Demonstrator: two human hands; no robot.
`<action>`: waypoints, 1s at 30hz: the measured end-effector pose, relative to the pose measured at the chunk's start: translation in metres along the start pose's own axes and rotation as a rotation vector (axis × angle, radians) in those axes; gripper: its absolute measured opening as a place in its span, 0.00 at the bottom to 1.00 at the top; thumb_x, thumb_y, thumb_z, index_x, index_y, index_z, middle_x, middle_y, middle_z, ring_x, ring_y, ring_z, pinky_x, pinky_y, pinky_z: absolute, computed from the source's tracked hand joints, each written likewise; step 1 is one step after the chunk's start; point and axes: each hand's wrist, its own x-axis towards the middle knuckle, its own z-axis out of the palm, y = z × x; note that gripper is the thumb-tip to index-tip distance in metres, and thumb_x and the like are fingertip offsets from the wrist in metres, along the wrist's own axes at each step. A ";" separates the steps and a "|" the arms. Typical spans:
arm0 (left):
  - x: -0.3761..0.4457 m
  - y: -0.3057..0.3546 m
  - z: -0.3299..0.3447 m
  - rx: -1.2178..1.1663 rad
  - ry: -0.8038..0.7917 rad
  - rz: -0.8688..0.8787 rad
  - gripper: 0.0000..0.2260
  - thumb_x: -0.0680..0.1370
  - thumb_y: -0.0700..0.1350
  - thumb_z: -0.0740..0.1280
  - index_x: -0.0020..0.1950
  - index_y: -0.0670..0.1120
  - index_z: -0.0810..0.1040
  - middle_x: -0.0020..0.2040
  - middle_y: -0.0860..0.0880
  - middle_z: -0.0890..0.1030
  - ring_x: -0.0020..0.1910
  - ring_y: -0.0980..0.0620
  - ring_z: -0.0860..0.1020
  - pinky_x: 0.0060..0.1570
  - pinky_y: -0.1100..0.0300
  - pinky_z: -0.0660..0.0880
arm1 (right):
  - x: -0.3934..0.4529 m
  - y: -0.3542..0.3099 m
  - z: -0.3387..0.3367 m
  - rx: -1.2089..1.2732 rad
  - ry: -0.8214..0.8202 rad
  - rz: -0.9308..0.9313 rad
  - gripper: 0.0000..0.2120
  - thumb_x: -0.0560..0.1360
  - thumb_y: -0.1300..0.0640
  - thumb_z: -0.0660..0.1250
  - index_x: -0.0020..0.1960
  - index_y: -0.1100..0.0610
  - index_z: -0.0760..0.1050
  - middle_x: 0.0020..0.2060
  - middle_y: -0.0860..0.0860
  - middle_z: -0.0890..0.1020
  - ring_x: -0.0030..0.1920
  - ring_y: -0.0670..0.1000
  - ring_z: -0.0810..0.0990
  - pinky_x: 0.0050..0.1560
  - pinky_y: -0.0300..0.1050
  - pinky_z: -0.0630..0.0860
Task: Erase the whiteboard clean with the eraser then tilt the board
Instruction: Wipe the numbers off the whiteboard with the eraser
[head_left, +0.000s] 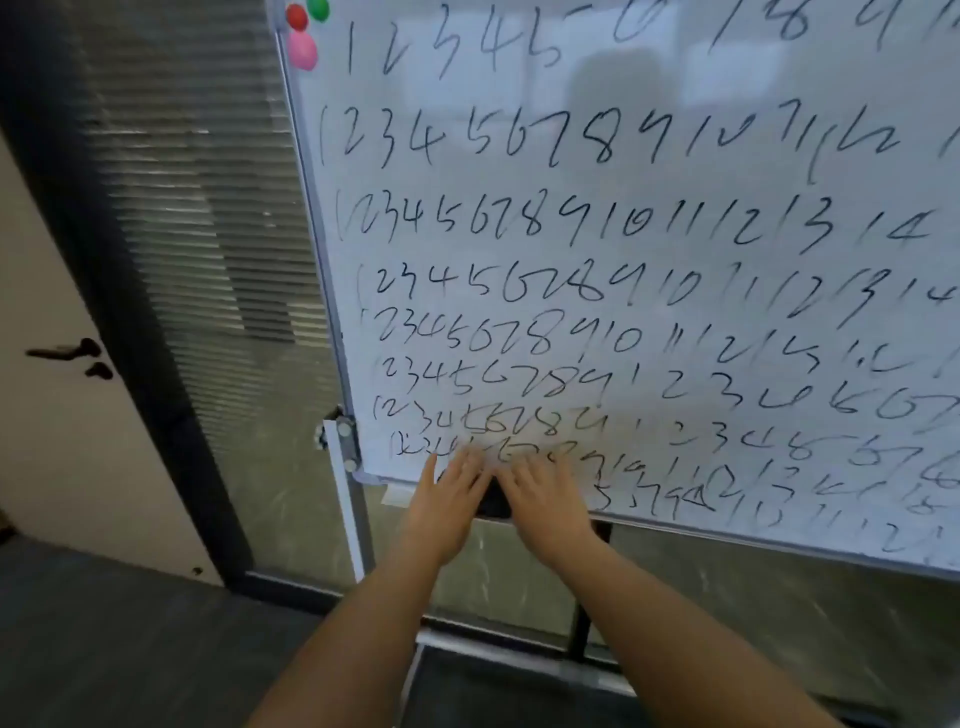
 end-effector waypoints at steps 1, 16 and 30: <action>0.004 0.001 0.004 -0.010 -0.044 0.005 0.31 0.82 0.40 0.58 0.80 0.46 0.44 0.81 0.46 0.44 0.79 0.46 0.42 0.75 0.44 0.44 | 0.001 -0.002 0.006 -0.010 -0.040 -0.015 0.34 0.77 0.55 0.64 0.75 0.58 0.50 0.72 0.59 0.61 0.71 0.60 0.60 0.71 0.62 0.54; 0.036 -0.024 0.027 -0.201 -0.065 -0.075 0.17 0.82 0.41 0.58 0.72 0.45 0.64 0.73 0.47 0.65 0.69 0.47 0.67 0.56 0.52 0.71 | 0.042 -0.027 0.030 0.273 -0.026 -0.107 0.24 0.78 0.63 0.58 0.72 0.58 0.57 0.67 0.56 0.66 0.67 0.57 0.66 0.67 0.50 0.60; 0.036 -0.152 -0.083 0.024 0.703 0.262 0.18 0.62 0.40 0.77 0.50 0.47 0.81 0.46 0.50 0.83 0.45 0.50 0.81 0.49 0.56 0.79 | 0.107 -0.033 -0.113 0.795 0.369 -0.056 0.16 0.75 0.50 0.66 0.61 0.53 0.70 0.53 0.49 0.78 0.51 0.49 0.76 0.47 0.39 0.69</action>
